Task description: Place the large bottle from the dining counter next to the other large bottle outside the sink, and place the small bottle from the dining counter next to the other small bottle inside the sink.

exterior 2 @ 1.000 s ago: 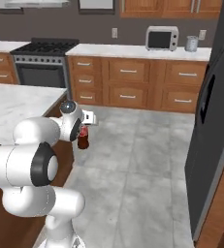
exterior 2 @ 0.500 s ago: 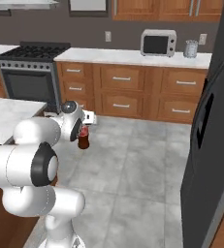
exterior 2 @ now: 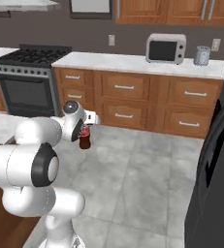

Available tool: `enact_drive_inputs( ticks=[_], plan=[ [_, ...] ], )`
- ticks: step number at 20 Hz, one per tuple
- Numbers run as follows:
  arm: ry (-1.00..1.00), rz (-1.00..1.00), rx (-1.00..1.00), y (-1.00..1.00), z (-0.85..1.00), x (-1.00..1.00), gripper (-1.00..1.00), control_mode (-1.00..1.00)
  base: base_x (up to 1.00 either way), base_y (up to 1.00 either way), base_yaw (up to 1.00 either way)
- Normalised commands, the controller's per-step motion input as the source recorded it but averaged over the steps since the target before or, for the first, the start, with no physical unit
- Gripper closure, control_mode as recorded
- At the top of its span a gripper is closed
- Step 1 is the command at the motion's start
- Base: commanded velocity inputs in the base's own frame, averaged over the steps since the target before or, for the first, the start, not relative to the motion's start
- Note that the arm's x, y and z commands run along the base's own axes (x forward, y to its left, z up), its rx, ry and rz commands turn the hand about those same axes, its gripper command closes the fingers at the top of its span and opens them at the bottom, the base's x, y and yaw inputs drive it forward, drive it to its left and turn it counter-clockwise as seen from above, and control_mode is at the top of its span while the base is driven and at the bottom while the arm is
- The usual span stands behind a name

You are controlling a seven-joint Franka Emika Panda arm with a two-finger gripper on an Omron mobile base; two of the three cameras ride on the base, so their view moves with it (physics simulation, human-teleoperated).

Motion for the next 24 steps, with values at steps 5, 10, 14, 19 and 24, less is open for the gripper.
enact_drive_inputs(
  ticks=[5,10,14,19,24],
  plan=[
    [0.00,0.00,0.00,0.00,0.00,0.00,1.00,1.00,0.79,-0.27,0.25],
    [0.00,0.00,0.00,0.00,0.00,0.00,1.00,1.00,0.91,-0.40,0.24],
    [0.00,0.00,0.00,0.00,0.00,0.00,1.00,1.00,0.96,-0.44,0.25],
    [0.00,0.00,0.00,0.00,0.00,0.00,1.00,1.00,0.99,-0.48,0.25],
    [0.00,0.00,0.00,0.00,0.00,0.00,1.00,1.00,0.86,-0.32,0.30]
  ],
)
